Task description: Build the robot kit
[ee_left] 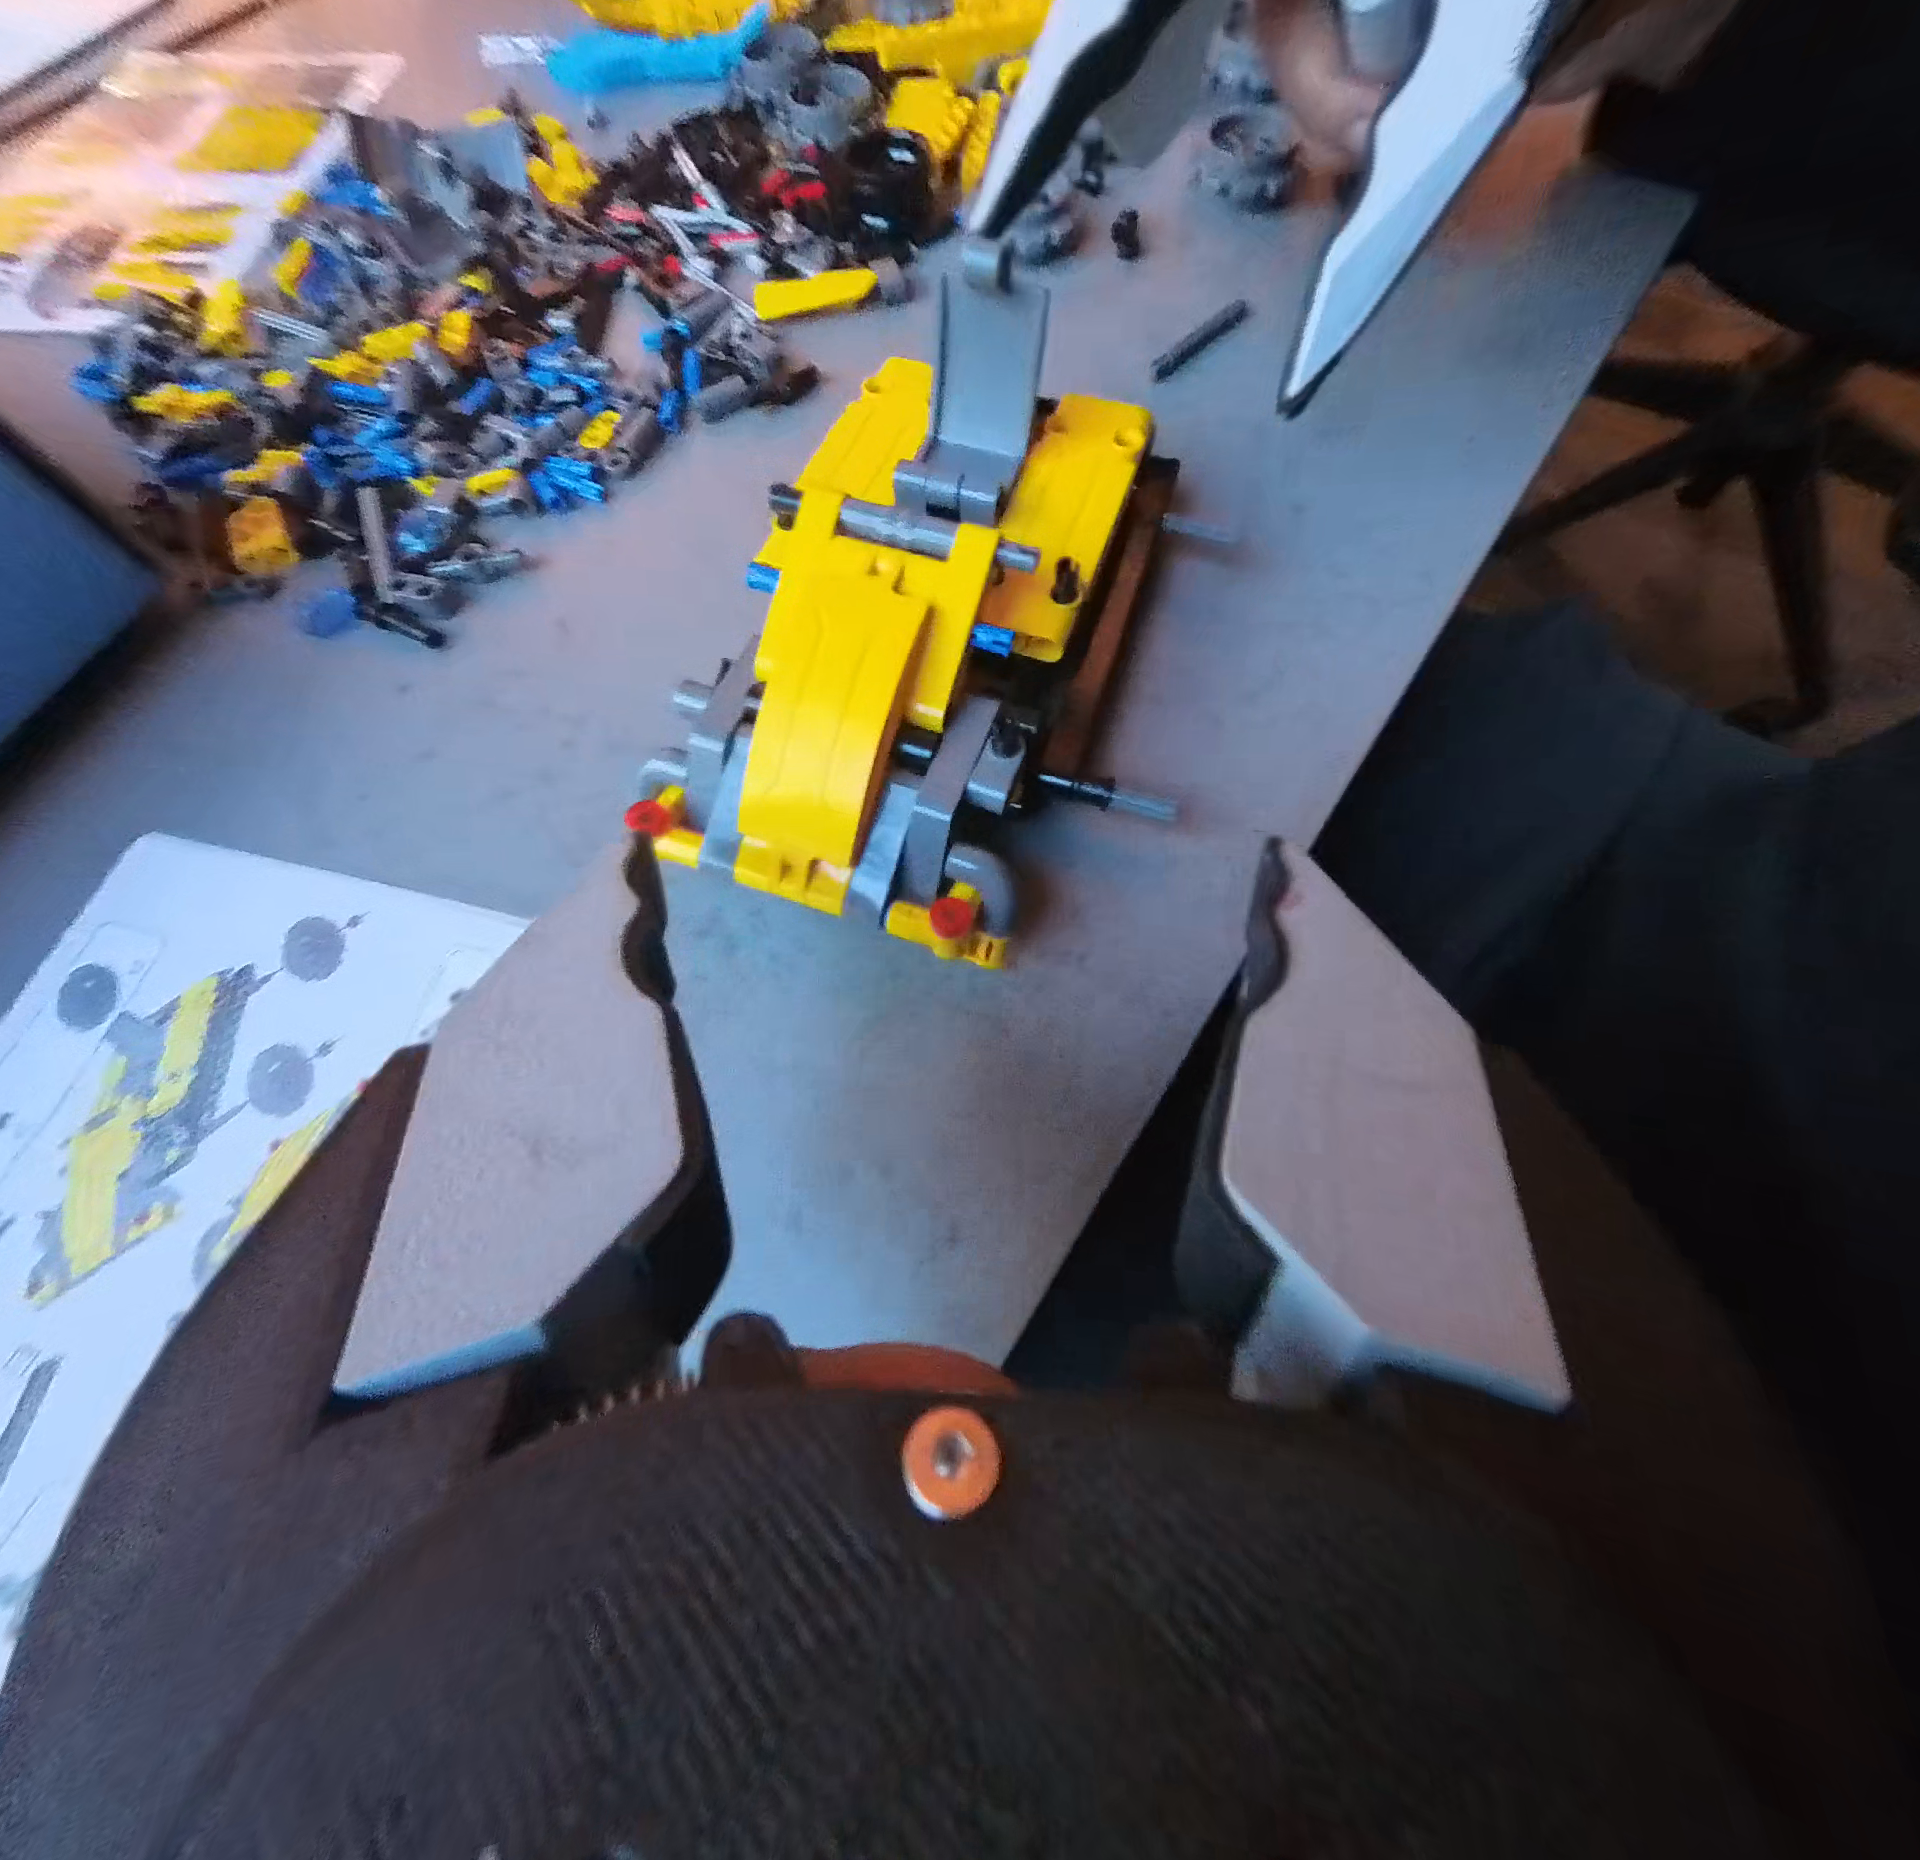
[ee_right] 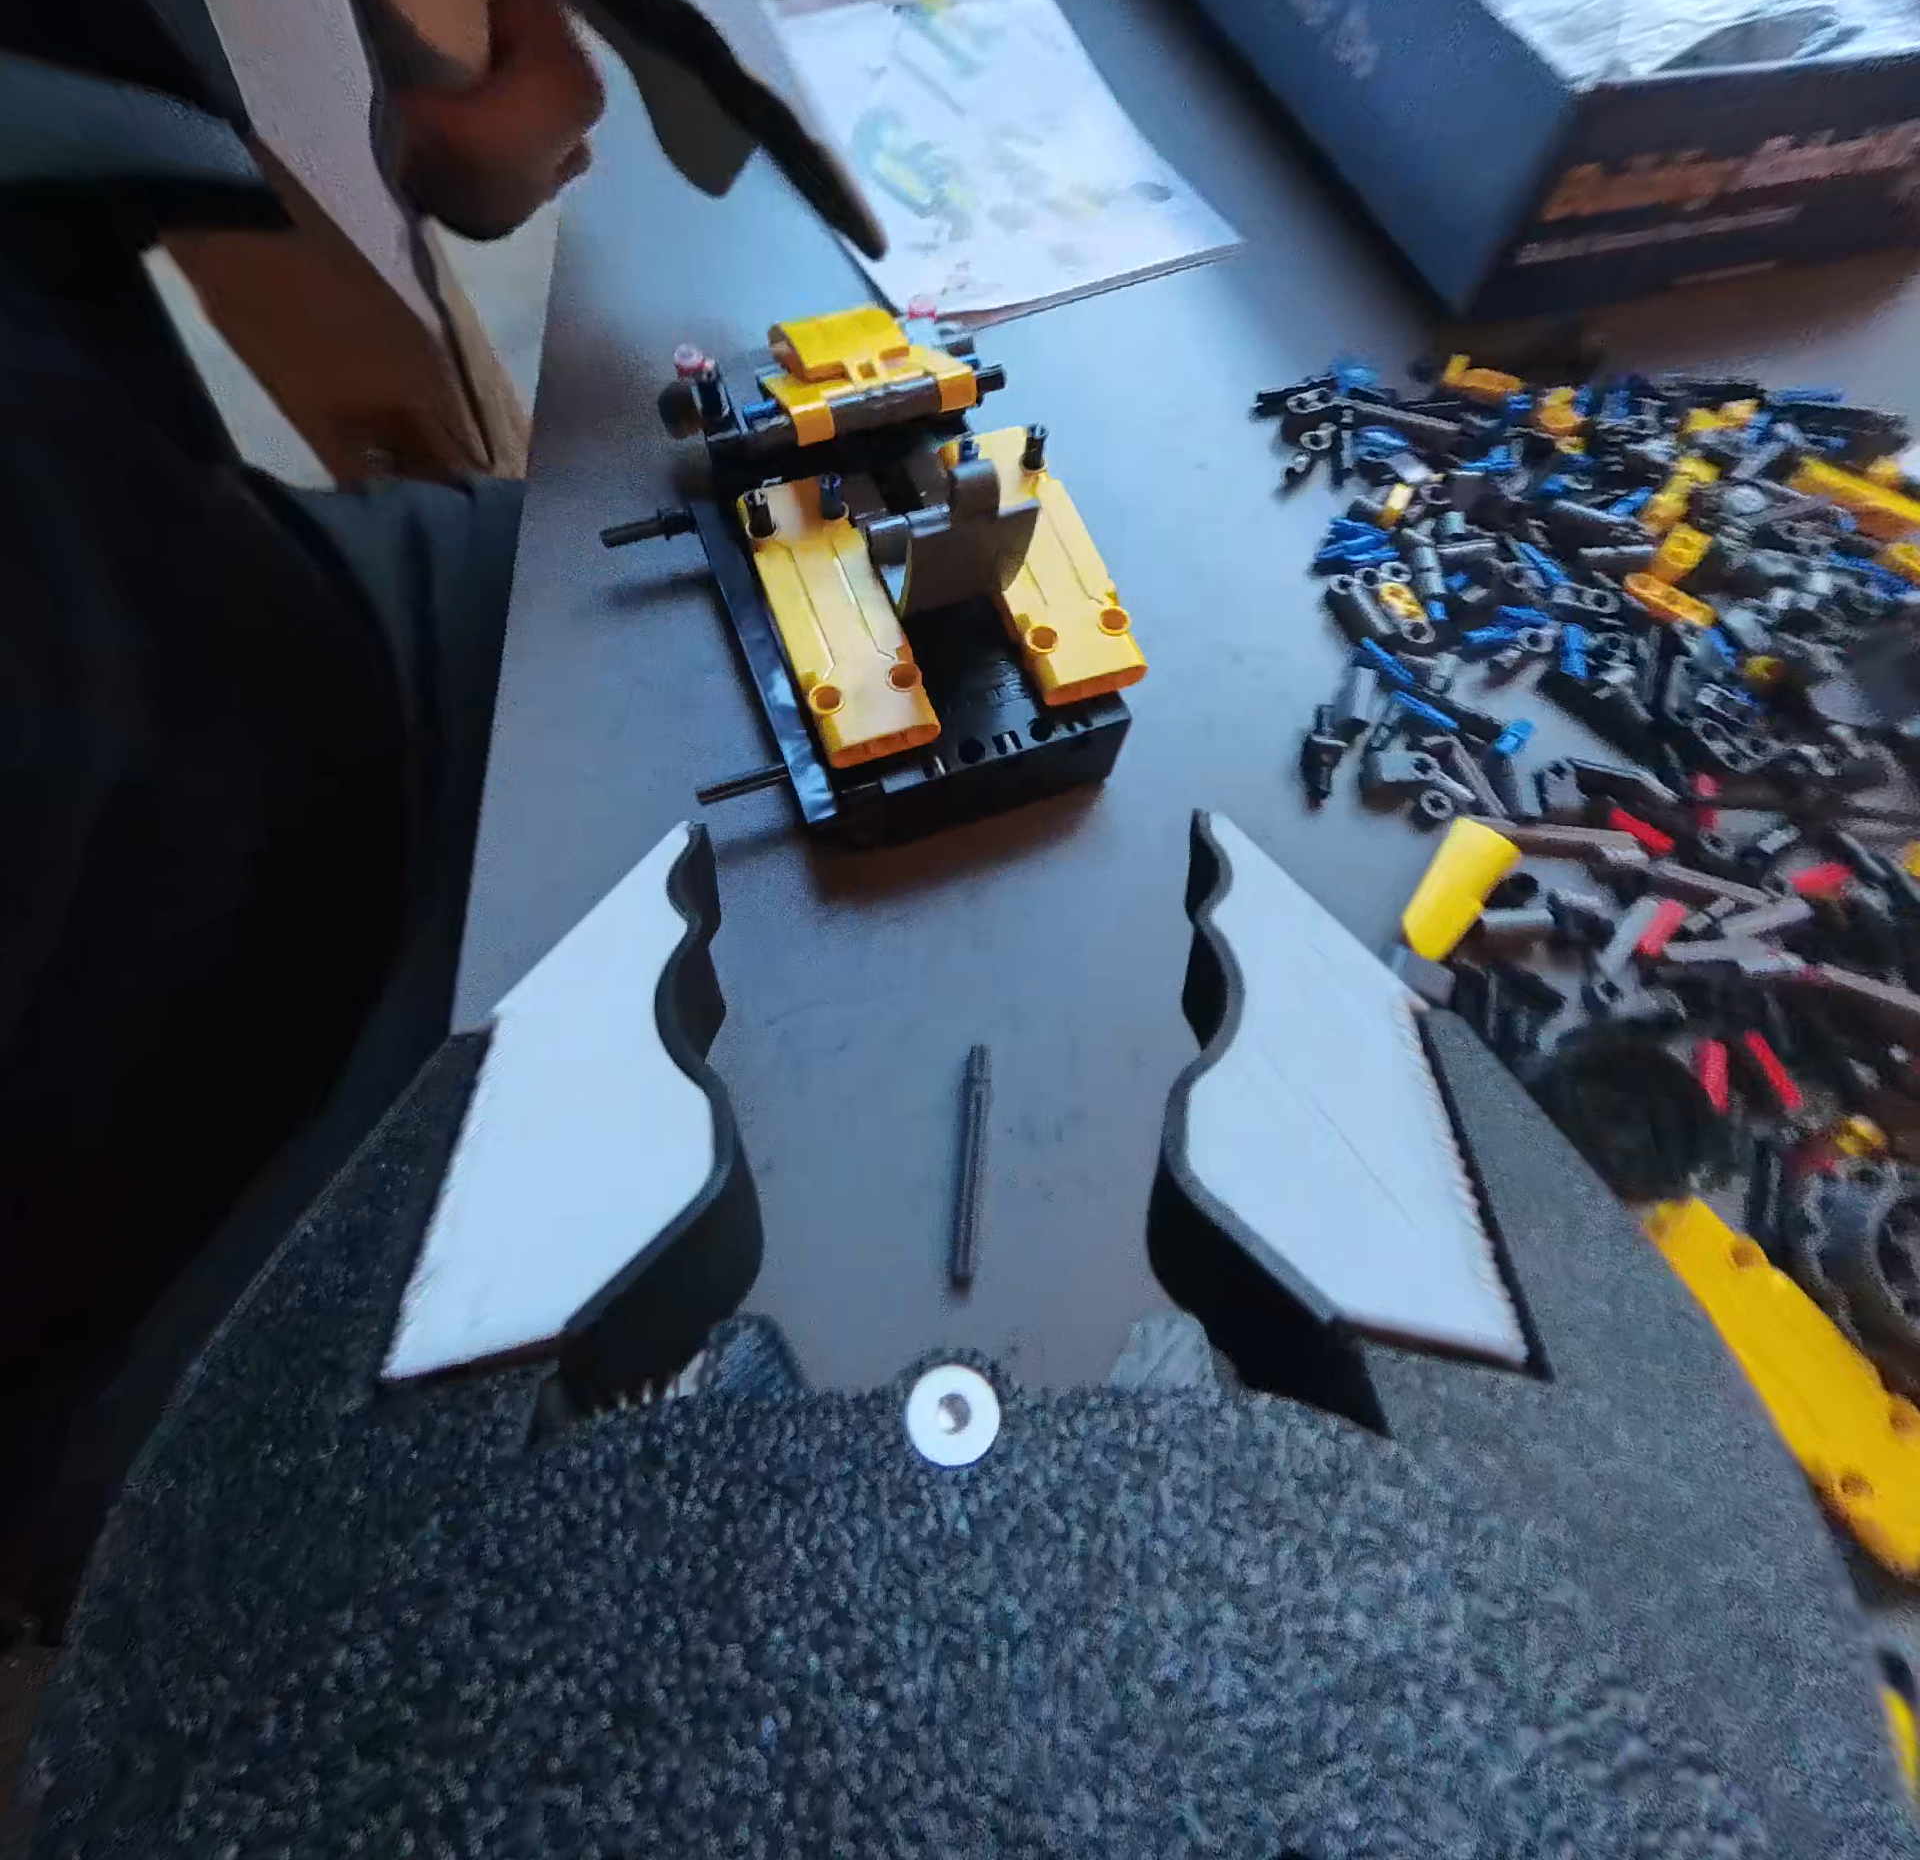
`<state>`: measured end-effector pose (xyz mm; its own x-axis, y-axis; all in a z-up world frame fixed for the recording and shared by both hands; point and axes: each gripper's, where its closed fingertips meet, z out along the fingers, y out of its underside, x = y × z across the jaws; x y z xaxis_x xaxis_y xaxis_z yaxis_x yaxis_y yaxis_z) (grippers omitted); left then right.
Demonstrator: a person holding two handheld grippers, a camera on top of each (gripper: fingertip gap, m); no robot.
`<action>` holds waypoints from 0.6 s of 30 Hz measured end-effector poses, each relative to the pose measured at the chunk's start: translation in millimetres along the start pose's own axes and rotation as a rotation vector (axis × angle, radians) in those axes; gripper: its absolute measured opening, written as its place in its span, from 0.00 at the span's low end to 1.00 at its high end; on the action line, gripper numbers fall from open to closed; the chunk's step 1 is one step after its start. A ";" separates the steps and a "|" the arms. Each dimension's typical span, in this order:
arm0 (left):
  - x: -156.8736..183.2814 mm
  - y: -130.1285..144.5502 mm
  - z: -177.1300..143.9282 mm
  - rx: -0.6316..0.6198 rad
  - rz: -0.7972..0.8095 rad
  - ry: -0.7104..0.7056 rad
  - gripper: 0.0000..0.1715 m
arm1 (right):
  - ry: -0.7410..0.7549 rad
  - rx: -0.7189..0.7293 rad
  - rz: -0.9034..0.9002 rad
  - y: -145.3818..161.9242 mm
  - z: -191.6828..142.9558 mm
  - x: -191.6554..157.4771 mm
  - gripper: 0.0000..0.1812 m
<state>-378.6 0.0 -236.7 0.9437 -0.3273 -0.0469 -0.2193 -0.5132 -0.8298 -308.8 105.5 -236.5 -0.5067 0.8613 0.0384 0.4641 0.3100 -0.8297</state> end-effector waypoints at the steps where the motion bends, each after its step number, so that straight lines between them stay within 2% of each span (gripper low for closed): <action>1: 2.5 1.7 4.0 -0.016 0.006 0.022 0.65 | -0.015 -0.015 -0.019 1.3 5.9 -1.4 0.51; 7: 1.2 2.2 22.9 -0.080 0.067 0.035 0.67 | -0.031 -0.007 -0.090 -8.9 16.9 -6.8 0.54; 10: -3.6 1.1 26.6 -0.111 0.128 0.016 0.68 | -0.024 -0.070 -0.113 -2.7 26.8 -5.5 0.58; 13: -5.9 -10.7 25.7 -0.086 0.202 0.007 0.68 | -0.026 -0.088 -0.116 -2.8 32.6 -3.6 0.61; 15: -4.5 -16.8 26.4 -0.071 0.249 0.030 0.68 | -0.038 -0.089 -0.113 -2.5 33.8 -3.5 0.62; 18: -3.5 -10.5 33.9 -0.114 0.317 0.075 0.70 | -0.054 -0.098 -0.143 -1.1 34.9 -8.4 0.62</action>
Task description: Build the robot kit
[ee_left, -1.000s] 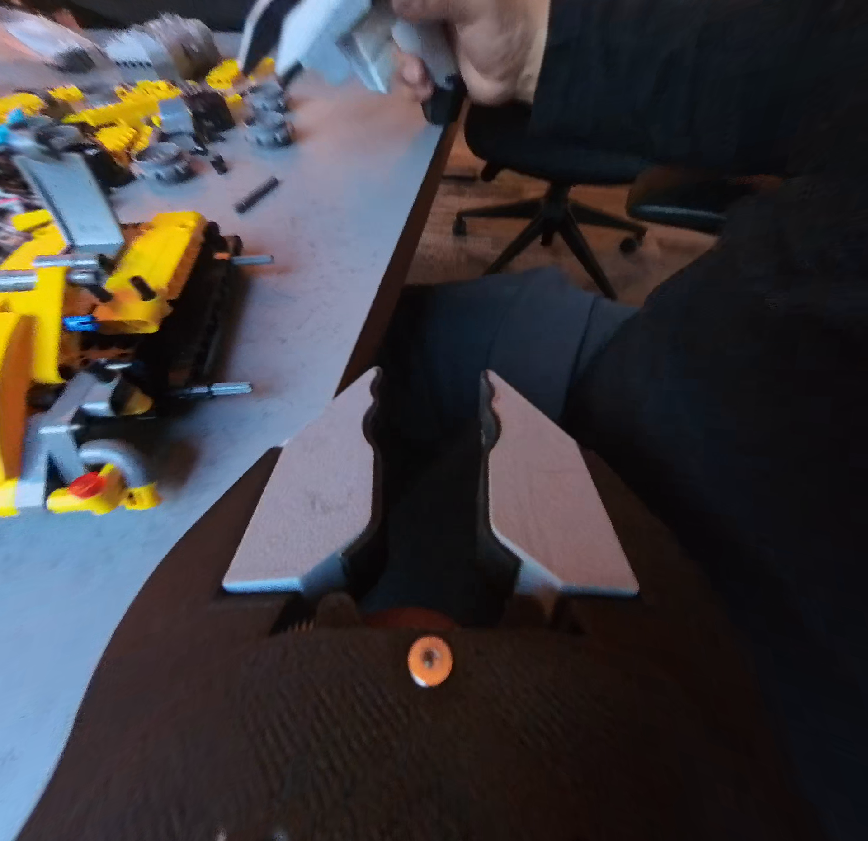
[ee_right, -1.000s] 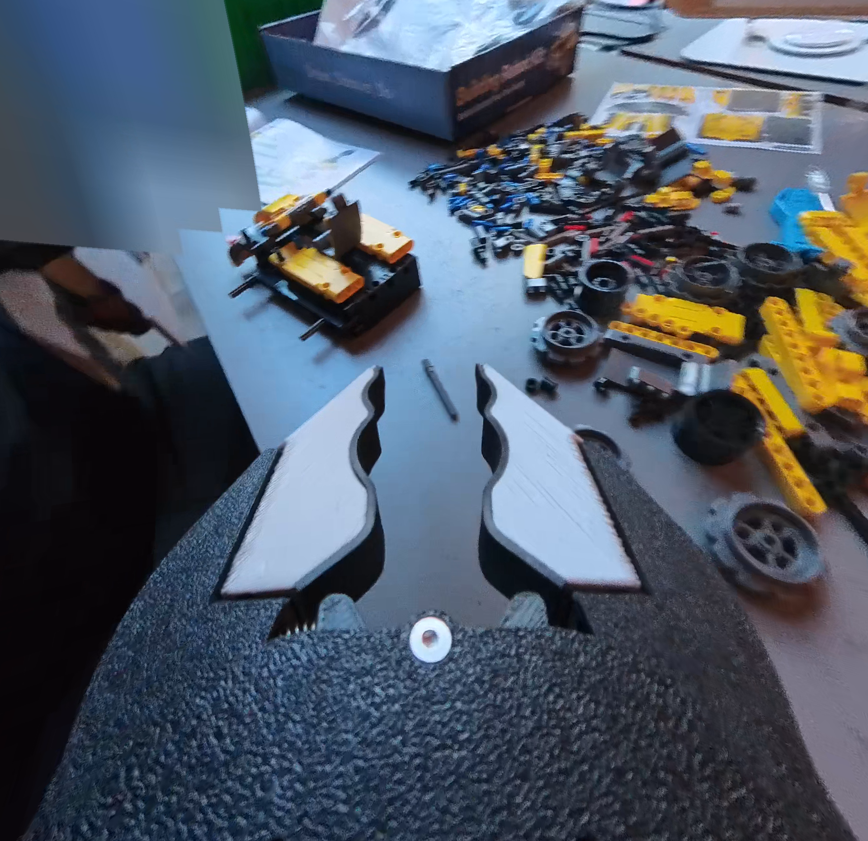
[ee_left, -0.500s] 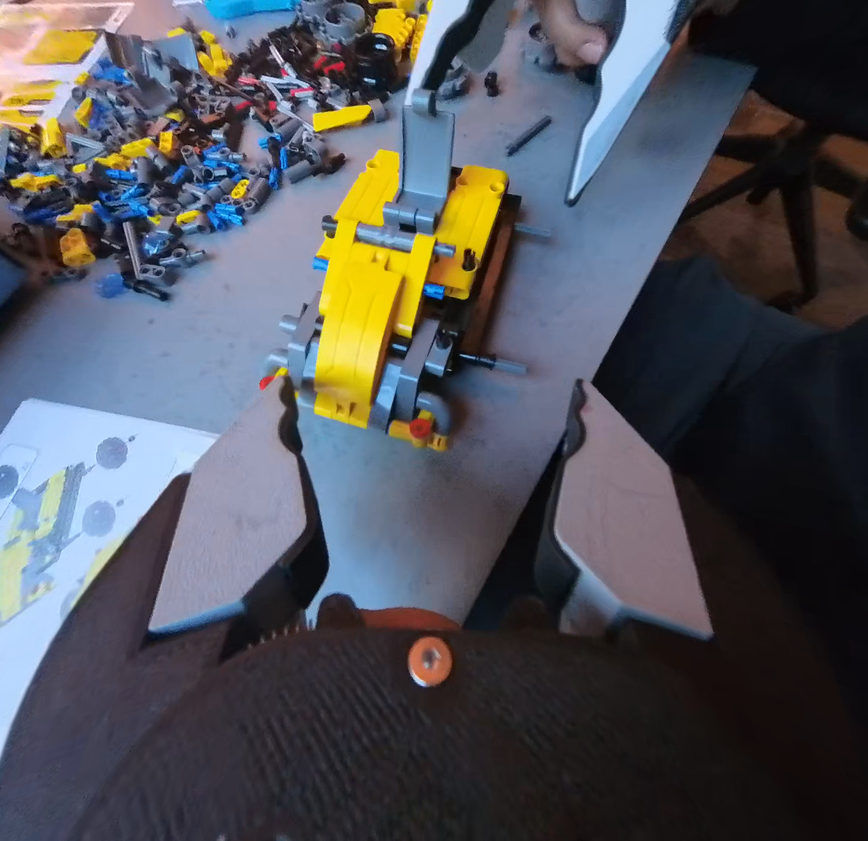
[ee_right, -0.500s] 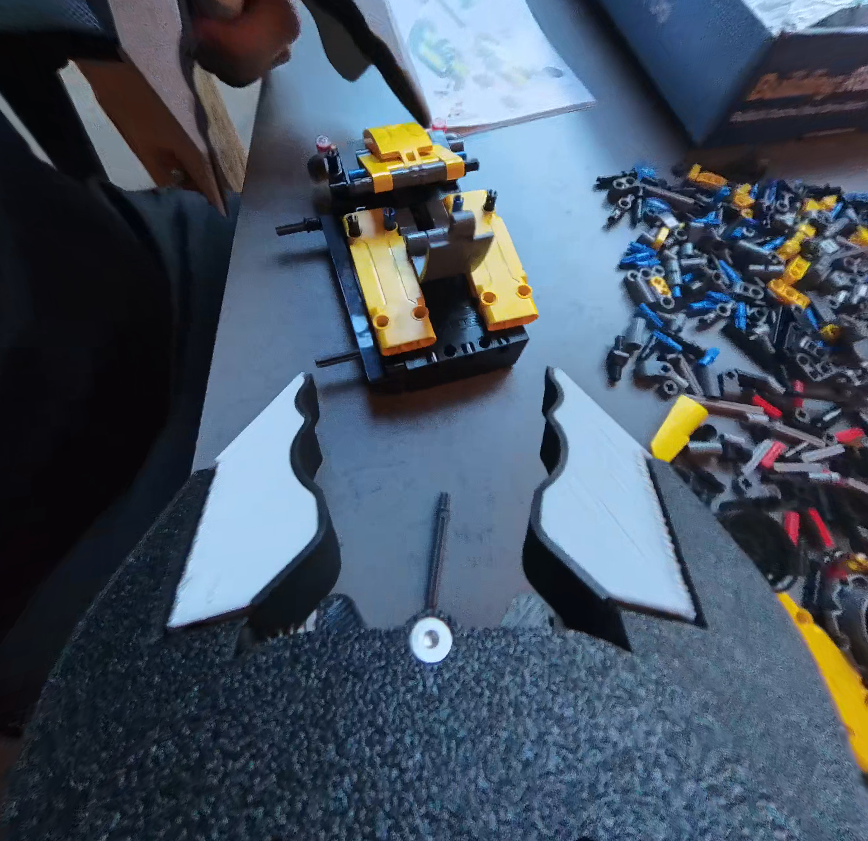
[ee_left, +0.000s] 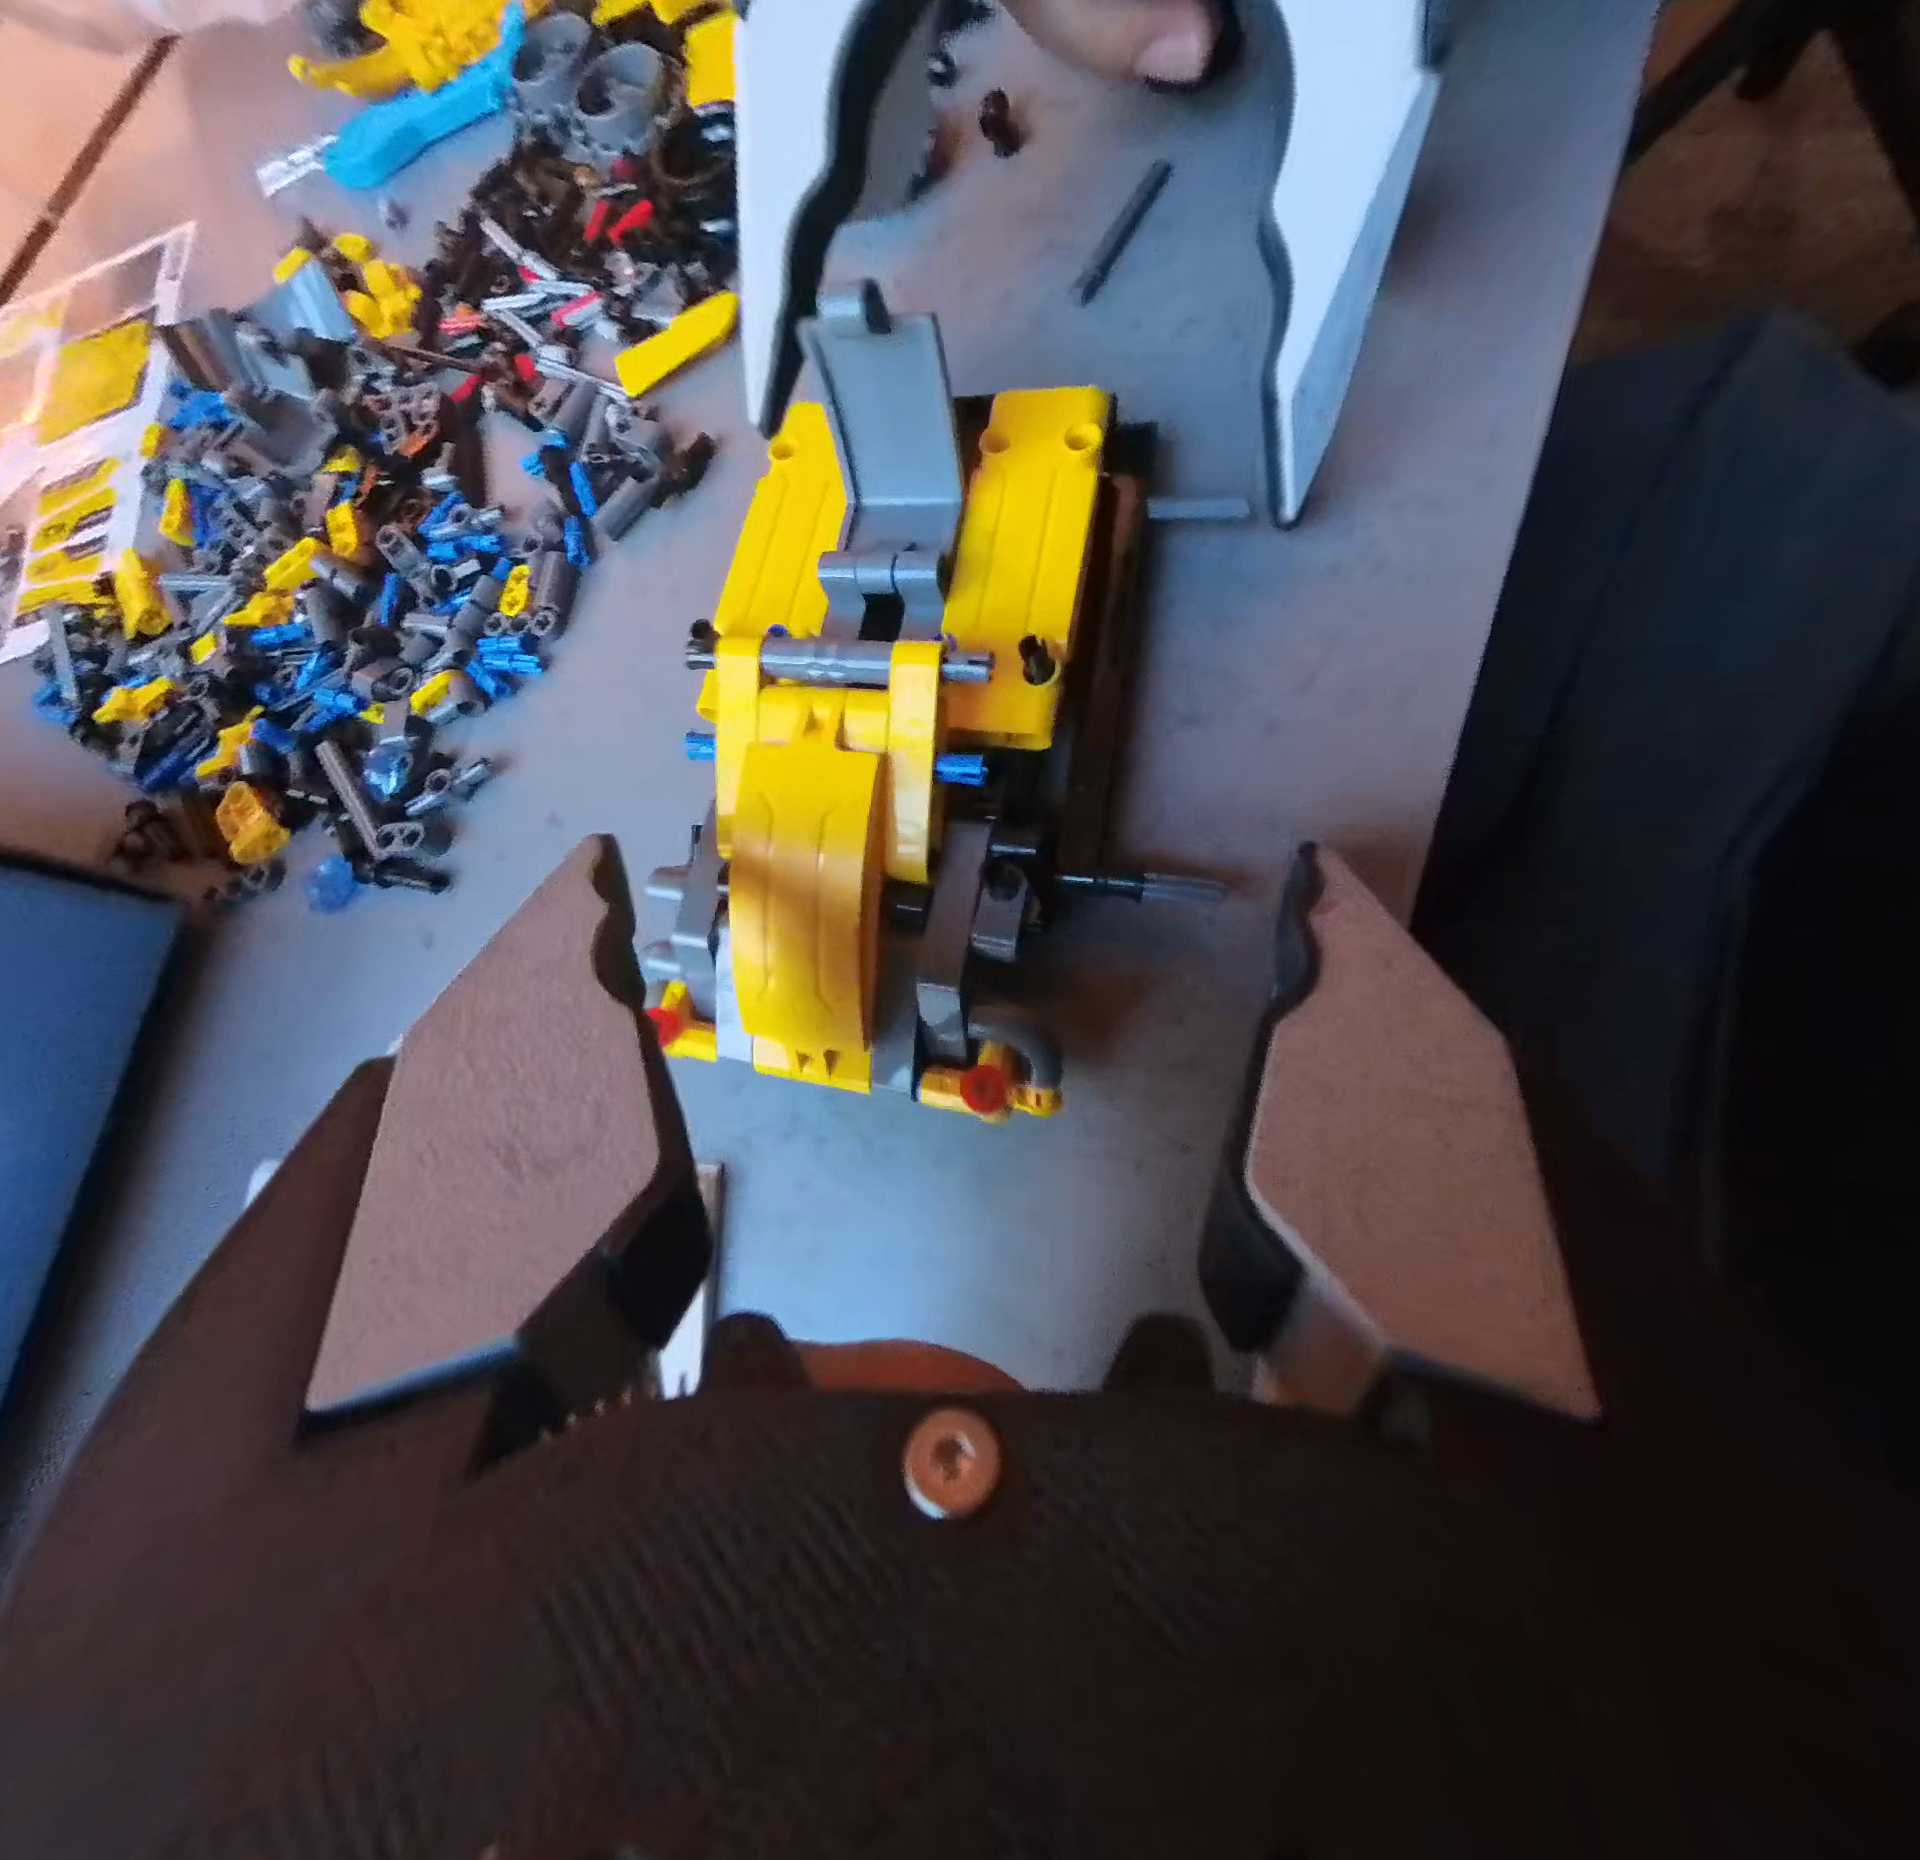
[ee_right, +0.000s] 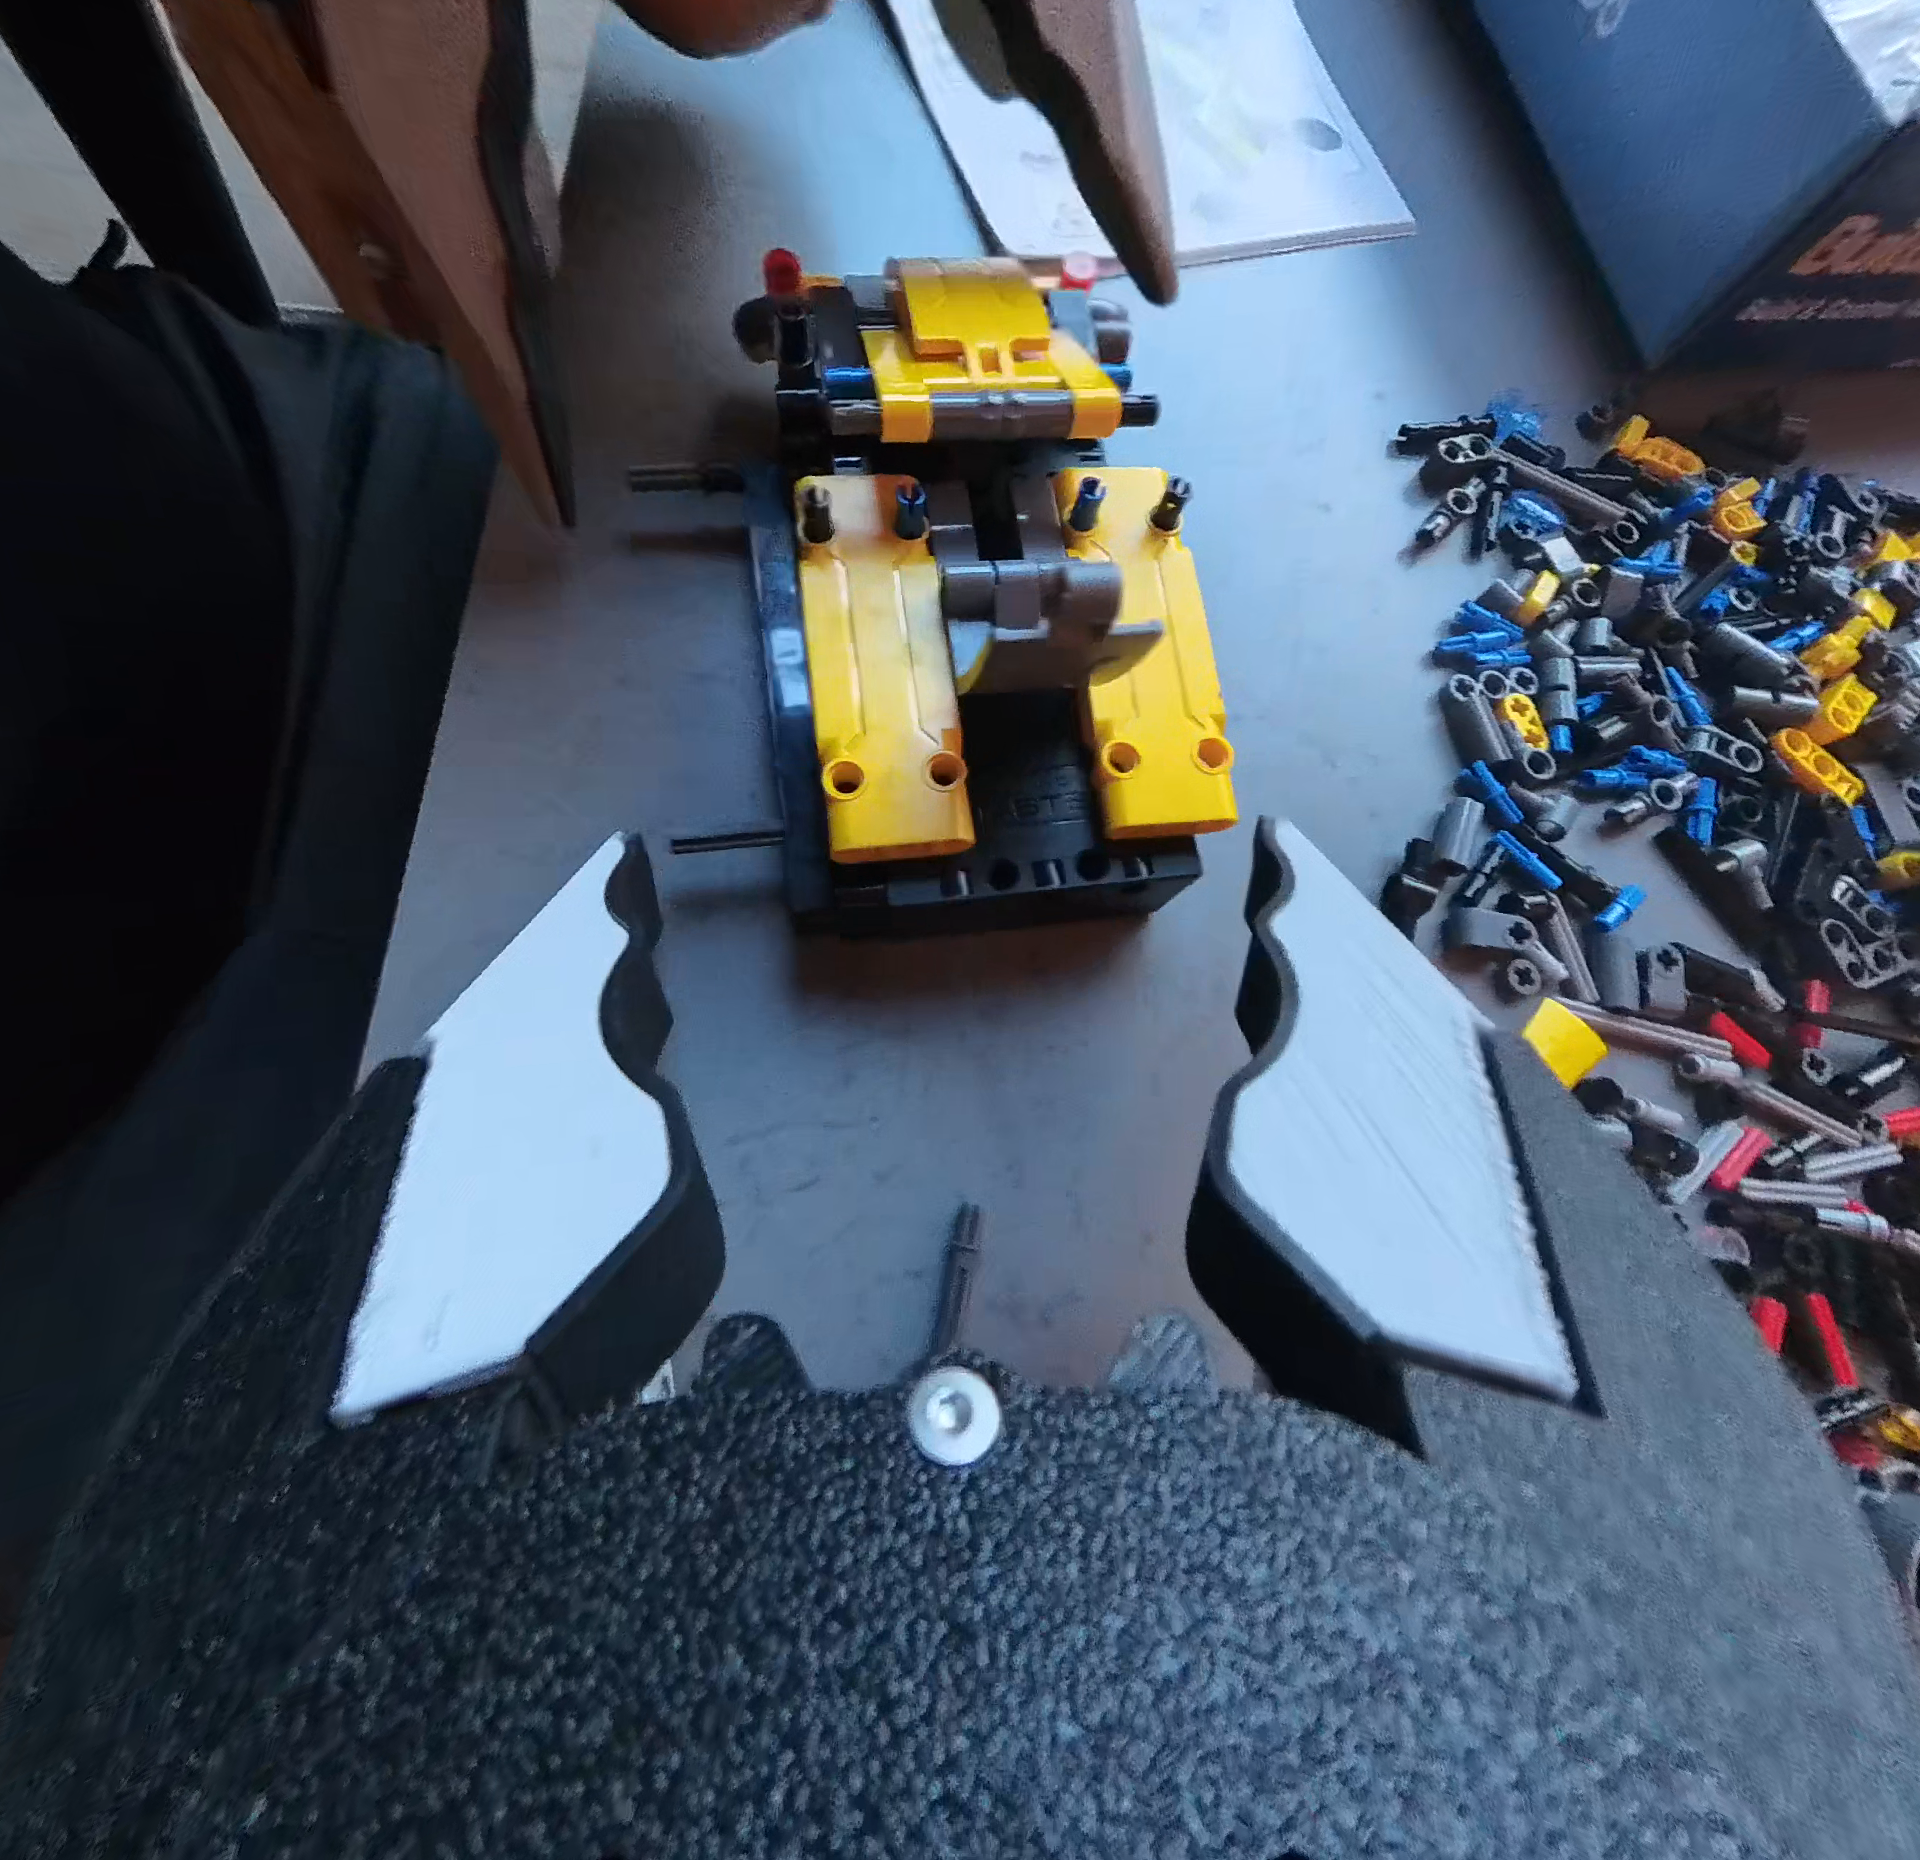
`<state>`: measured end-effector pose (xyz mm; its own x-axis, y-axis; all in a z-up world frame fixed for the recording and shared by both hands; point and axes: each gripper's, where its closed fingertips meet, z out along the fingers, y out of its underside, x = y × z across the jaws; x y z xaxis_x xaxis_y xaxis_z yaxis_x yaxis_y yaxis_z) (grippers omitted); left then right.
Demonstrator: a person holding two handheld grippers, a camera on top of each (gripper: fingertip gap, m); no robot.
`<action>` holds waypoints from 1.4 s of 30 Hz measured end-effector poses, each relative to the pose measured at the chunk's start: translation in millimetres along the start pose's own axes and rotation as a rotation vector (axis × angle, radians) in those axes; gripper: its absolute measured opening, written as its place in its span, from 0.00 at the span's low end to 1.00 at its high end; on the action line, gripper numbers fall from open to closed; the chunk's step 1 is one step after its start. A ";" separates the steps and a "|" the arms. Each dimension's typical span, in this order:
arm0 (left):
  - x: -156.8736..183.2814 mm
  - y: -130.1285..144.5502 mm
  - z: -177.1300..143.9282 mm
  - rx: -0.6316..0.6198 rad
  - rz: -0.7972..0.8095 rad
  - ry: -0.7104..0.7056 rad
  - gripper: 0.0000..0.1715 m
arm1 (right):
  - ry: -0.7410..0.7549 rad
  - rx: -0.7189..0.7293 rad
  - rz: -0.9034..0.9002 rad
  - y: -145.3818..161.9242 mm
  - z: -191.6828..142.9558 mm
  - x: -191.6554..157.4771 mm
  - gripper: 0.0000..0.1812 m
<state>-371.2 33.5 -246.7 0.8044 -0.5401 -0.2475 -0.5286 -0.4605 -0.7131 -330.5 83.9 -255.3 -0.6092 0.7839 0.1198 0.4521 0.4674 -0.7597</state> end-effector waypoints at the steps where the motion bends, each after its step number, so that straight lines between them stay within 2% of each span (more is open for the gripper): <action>1: 1.7 2.4 2.1 -0.011 0.021 0.018 0.71 | -0.001 -0.005 -0.013 0.5 0.5 -1.4 0.62; 5: 0.8 6.4 0.9 0.008 0.074 0.046 0.70 | -0.026 -0.006 0.011 1.5 1.2 -0.9 0.61; 9: -4.2 10.4 5.2 0.014 0.016 0.086 0.66 | -0.075 -0.011 0.048 2.3 3.2 -1.5 0.62; 13: -4.1 9.8 10.0 0.011 -0.005 0.125 0.67 | -0.081 -0.017 0.044 0.7 7.1 -0.9 0.61; 42: -2.8 11.3 13.5 -0.016 -0.053 0.148 0.67 | -0.079 -0.009 0.052 -0.8 8.2 1.2 0.57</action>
